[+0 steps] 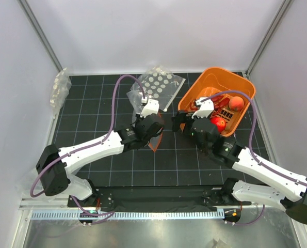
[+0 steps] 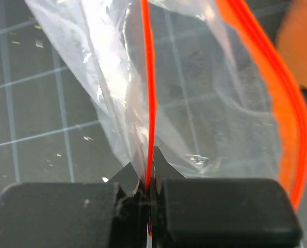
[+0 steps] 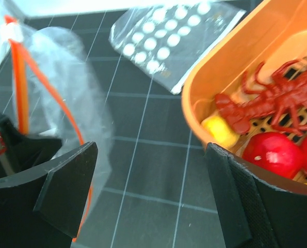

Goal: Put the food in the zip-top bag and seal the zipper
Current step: Open the zipper of the food storage bag at the center of the board, then pick up the fake lobster from the bin.

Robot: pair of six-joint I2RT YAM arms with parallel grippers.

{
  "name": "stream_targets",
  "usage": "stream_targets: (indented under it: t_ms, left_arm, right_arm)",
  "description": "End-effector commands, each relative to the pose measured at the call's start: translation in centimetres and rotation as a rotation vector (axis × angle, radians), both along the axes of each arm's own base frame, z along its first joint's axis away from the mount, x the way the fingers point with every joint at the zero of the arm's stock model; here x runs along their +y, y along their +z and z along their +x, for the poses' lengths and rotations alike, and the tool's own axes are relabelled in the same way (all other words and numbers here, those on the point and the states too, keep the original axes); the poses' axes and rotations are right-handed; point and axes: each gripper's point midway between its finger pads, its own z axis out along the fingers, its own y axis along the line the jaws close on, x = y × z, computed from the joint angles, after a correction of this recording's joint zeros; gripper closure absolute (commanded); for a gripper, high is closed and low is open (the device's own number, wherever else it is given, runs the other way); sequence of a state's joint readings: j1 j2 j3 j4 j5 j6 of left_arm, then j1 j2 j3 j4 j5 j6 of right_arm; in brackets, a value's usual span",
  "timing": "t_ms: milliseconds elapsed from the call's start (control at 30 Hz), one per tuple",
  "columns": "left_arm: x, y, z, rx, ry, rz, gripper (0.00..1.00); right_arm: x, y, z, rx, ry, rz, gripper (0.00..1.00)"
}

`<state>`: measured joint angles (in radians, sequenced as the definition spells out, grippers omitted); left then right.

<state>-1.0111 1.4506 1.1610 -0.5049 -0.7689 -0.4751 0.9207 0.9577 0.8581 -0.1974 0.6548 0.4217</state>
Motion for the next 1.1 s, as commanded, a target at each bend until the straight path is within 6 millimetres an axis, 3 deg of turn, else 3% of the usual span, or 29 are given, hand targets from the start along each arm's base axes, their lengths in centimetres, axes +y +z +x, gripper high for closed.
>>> stream_targets:
  t_ms: [0,67,100,167,200,233,267,300,333,367,400,433,467,500,567,633,667,700,833,1067]
  left_arm:
    - [-2.3,1.9,-2.3,0.048,-0.118,-0.099,1.0]
    - [-2.7,2.2,-3.2,0.042,-0.145,-0.097,1.0]
    - [-2.5,2.4,-3.2,0.042,-0.134,-0.1,1.0]
    - [-2.1,3.1,-2.7,0.016,-0.096,-0.097,1.0]
    - [-2.0,4.0,-2.4,0.013,-0.065,-0.104,1.0]
    - [-1.7,4.3,-2.1,0.016,-0.035,-0.099,1.0]
    - [-1.1,4.0,-2.3,0.047,-0.018,-0.058,1.0]
    - [-1.4,5.4,-1.9,0.034,0.008,-0.091,1.0]
    - [-1.4,5.9,-1.8,0.033,0.018,-0.09,1.0]
    - [-1.3,6.0,-1.7,0.037,0.026,-0.082,1.0]
    - [-1.2,5.7,-1.7,0.049,0.029,-0.056,1.0]
    - [-1.3,6.1,-1.5,0.046,0.019,-0.049,1.0]
    - [-1.2,5.9,-1.6,0.057,0.016,-0.028,1.0]
    - [-1.2,5.9,-1.6,0.064,0.01,-0.013,1.0]
    - [-1.6,6.2,-1.4,0.076,0.008,0.005,1.0]
    - [-1.1,5.8,-1.6,0.103,0.023,0.057,1.0]
    - [-1.2,6.6,-1.5,0.098,0.03,0.039,1.0]
    - [-0.7,6.5,-1.8,0.11,0.036,0.057,1.0]
    - [-0.3,6.2,-2.9,0.151,0.049,0.012,1.0]
    - [0.4,5.1,-6.0,0.247,0.033,-0.146,1.0]
  right_arm:
    - [1.6,0.5,-0.7,0.029,0.081,0.042,0.06]
    - [0.8,0.6,-0.7,0.038,0.061,-0.008,0.06]
    - [0.5,1.8,-0.4,0.021,0.044,-0.015,0.06]
    - [-2.5,2.3,0.4,0.014,-0.093,-0.098,0.07]
    - [-3.4,4.3,0.8,0.002,-0.144,-0.073,0.06]
    - [-5.7,3.4,1.6,0.06,-0.217,-0.122,0.06]
    - [-5.6,3.8,1.8,0.091,-0.19,-0.093,0.07]
    - [-6.2,5.0,2.4,0.096,-0.201,-0.047,0.06]
    - [-8.0,4.8,2.9,0.138,-0.246,-0.048,0.06]
    - [-7.7,4.3,3.3,0.189,-0.214,-0.032,0.06]
    - [-8.2,6.0,3.9,0.185,-0.226,-0.009,0.06]
    - [-8.9,5.5,3.7,0.234,-0.241,-0.037,0.04]
    - [-10.0,4.5,4.9,0.285,-0.285,-0.061,0.02]
    - [-10.0,5.4,5.5,0.289,-0.273,-0.05,0.02]
    - [-11.6,3.3,6.9,0.377,-0.321,-0.077,0.0]
    - [-11.2,2.1,8.2,0.425,-0.284,-0.005,0.0]
    - [-11.1,1.5,8.8,0.446,-0.296,0.052,0.01]
    - [-12.2,-0.3,9.7,0.491,-0.341,0.091,0.0]
    - [-13.6,-4.1,11.5,0.607,-0.45,0.241,0.0]
    - [-13.5,-10.4,14.4,0.676,-0.524,0.411,0.0]
